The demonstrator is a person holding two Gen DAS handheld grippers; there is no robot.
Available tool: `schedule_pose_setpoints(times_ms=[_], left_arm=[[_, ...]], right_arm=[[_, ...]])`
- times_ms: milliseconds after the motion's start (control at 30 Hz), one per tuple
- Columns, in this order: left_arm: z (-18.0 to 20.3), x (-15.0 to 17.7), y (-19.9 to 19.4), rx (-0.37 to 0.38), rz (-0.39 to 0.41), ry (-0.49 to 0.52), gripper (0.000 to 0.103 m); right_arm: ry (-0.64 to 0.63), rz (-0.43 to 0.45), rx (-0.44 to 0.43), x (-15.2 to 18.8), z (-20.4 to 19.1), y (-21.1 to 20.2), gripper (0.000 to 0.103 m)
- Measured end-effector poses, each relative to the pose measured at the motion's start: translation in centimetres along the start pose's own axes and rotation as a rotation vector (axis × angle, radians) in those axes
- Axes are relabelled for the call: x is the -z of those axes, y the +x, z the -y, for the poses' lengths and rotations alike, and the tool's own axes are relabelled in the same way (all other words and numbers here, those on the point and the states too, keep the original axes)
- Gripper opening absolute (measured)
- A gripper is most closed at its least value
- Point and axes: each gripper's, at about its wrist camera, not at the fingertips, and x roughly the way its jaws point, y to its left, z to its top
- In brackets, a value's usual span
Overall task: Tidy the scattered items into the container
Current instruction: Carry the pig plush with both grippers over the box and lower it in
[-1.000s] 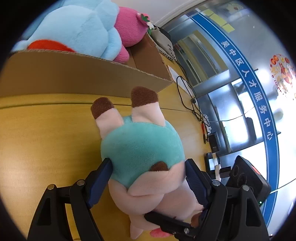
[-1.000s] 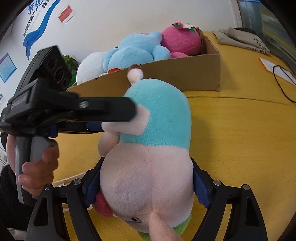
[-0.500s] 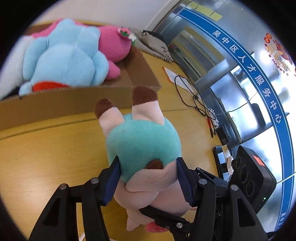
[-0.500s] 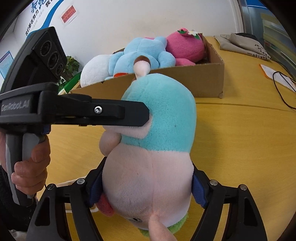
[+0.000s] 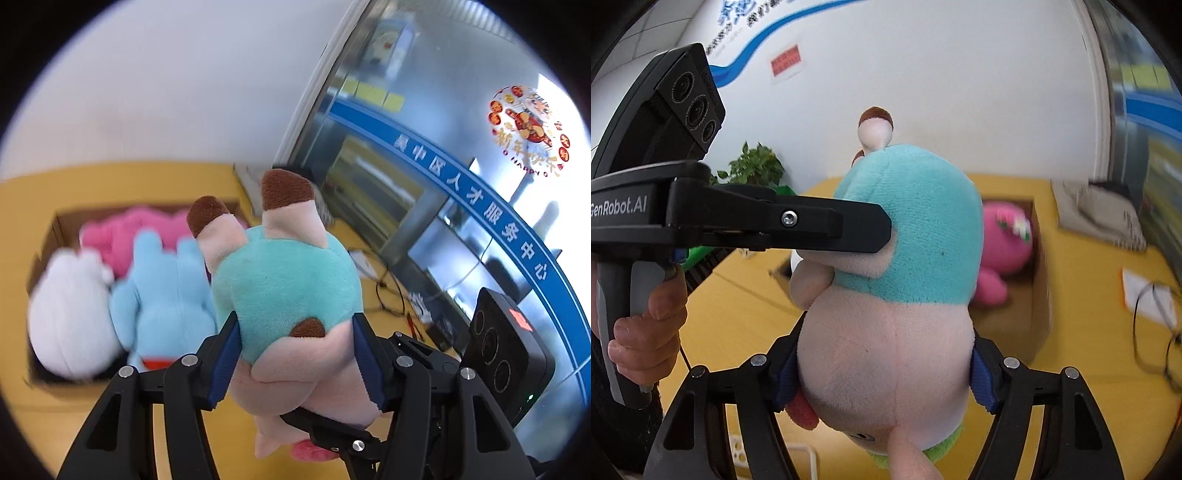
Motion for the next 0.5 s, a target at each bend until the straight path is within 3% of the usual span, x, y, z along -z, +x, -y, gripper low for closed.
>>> schedule_pose_setpoints(times_ms=[267, 500], left_arm=[[1.2, -6.7, -0.2, -0.060, 0.067, 0.077, 0.057], [0.2, -8.3, 5.1, -0.075, 0.025, 0.088, 0.057]], right_arm=[[-0.033, 0.079, -0.013, -8.6, 1.3, 0.0, 0.078], [-0.007, 0.089, -0.009, -10.4, 4.6, 2.2, 0.078]])
